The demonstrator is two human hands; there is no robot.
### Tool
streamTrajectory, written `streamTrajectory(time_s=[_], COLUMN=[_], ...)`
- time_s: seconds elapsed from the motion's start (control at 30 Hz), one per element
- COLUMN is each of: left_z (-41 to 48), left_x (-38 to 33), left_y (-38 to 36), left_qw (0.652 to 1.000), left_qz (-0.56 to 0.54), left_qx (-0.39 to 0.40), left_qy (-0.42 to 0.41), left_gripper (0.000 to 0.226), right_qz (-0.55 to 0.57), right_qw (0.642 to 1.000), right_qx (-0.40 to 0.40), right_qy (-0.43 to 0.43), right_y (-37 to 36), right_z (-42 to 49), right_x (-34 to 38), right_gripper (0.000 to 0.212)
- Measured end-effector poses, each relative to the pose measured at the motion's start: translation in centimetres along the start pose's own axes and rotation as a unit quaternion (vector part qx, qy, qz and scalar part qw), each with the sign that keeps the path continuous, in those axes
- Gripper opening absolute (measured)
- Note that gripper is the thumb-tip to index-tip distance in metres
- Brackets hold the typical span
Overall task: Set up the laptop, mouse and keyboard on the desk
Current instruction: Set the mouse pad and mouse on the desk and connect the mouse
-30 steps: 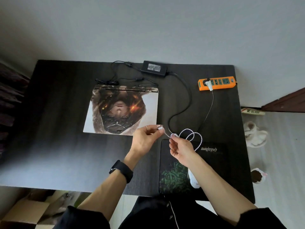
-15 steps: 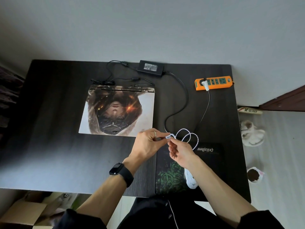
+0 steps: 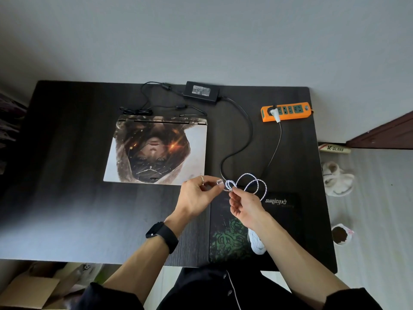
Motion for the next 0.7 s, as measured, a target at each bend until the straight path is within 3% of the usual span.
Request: streamTrajectory(time_s=[0.13, 0.23, 0.33, 0.43, 0.57, 0.7], left_z=[1.0, 1.4, 1.5, 2.2, 5.2, 9.4], left_x=[2.4, 4.1, 5.2, 5.6, 5.8, 4.3], left_y=[0.0, -0.8, -2.0, -2.5, -2.4, -1.1], left_qw=[0.986, 0.964, 0.953, 0.954, 0.970, 0.908], left_qz=[-0.125, -0.171, -0.155, -0.116, 0.058, 0.386], left_qx=[-0.008, 0.003, 0.023, 0.029, 0.001, -0.083], left_qy=[0.115, 0.203, 0.259, 0.274, 0.236, 0.138], left_gripper=[0.016, 0.008, 0.018, 0.019, 0.033, 0.071], right_qz=[0.039, 0.029, 0.038, 0.069, 0.047, -0.049], right_qw=[0.999, 0.997, 0.994, 0.989, 0.986, 0.969], right_qx=[0.023, 0.074, 0.085, 0.064, 0.016, -0.055], right_qy=[0.000, 0.005, 0.058, 0.112, 0.159, 0.238], right_y=[-0.5, -1.8, -3.3, -4.0, -4.0, -3.8], right_z=[-0.2, -0.4, -0.6, 0.2, 2.3, 4.9], right_x=[-0.2, -0.6, -0.7, -0.5, 0.1, 3.4], right_gripper=[0.015, 0.016, 0.005, 0.014, 0.013, 0.013])
Point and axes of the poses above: each hand's wrist, its own z-axis towards the middle knuckle, its own y-axis out of the back of the hand, x = y × z, the point moved 7 cm from there along z, towards the middle knuckle, and after that the axes turned 7 degrees about z, right-handed, at the moved point
